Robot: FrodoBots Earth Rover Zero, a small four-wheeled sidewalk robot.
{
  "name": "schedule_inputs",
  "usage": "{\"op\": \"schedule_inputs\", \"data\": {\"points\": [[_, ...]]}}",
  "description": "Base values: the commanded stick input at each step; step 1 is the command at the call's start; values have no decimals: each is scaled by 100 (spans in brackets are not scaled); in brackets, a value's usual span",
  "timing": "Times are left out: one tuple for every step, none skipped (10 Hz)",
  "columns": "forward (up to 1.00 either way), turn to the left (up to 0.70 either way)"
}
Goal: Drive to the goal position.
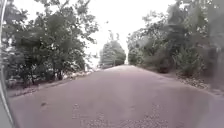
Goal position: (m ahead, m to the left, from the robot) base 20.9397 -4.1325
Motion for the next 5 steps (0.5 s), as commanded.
{"op": "schedule_inputs", "data": {"points": [[70,0],[70,0],[70,0],[70,0],[70,0]]}}
